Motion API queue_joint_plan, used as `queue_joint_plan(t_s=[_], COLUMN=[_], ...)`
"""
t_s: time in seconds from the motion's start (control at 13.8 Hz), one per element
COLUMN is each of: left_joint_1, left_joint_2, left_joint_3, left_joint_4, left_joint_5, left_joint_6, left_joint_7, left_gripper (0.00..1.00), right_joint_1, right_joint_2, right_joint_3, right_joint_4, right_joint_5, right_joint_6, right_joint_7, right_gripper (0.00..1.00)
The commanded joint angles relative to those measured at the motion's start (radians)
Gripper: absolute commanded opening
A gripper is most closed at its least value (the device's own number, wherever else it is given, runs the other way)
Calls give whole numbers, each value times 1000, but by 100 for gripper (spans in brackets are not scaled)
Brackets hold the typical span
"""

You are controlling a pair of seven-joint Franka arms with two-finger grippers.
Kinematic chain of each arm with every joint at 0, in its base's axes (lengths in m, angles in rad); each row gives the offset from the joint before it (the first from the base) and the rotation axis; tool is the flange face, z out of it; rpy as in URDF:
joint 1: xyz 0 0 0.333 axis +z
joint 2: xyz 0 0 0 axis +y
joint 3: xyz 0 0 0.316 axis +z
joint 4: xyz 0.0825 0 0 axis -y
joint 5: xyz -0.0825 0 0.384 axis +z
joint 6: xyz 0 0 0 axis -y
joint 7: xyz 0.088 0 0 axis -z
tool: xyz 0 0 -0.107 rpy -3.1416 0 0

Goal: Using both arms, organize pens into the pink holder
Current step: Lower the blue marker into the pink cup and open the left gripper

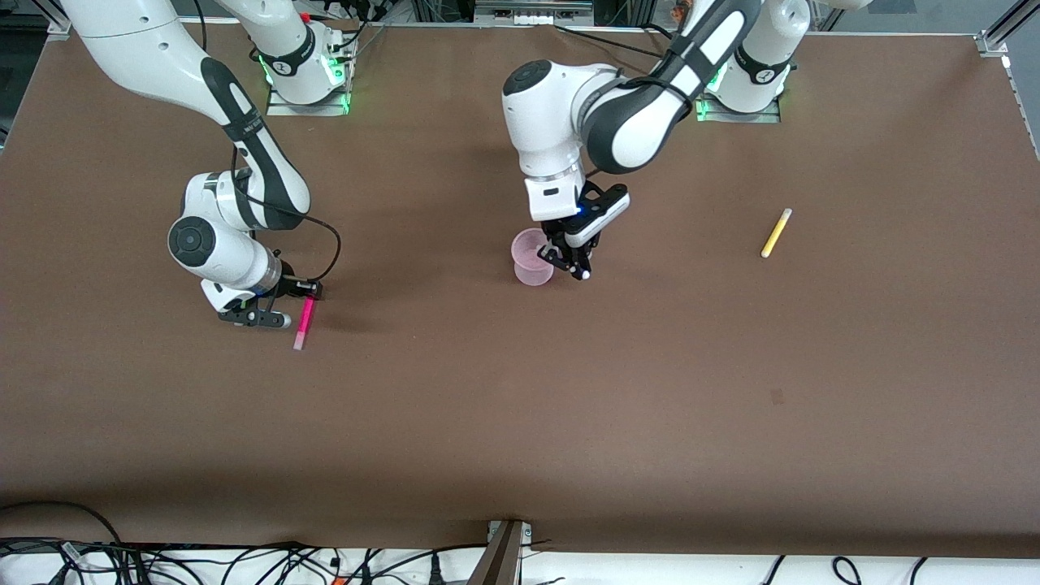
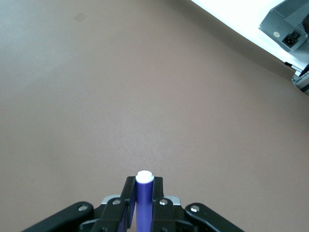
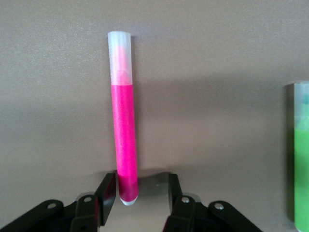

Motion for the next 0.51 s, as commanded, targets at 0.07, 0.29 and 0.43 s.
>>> queue_joint_plan(t_s=[0.07,0.29,0.43], left_joint_1=[-68,-111,-138], left_joint_2=[55,57,84], left_joint_3=[13,16,16], left_joint_4=[64,76,111], left_joint_5=[84,86,98], left_joint_6=[-88,-149,-197], left_joint_7=[-16,-17,-19], left_gripper=[0,0,0], right_joint_1=[-12,-12,-12], right_joint_2=[-3,-3,-3], right_joint_3=[8,8,8], right_joint_4=[-9,-9,-9], right_joint_5=[11,11,11], right_joint_6=[18,18,18], right_joint_7=[-18,-18,-18], right_gripper=[30,23,14])
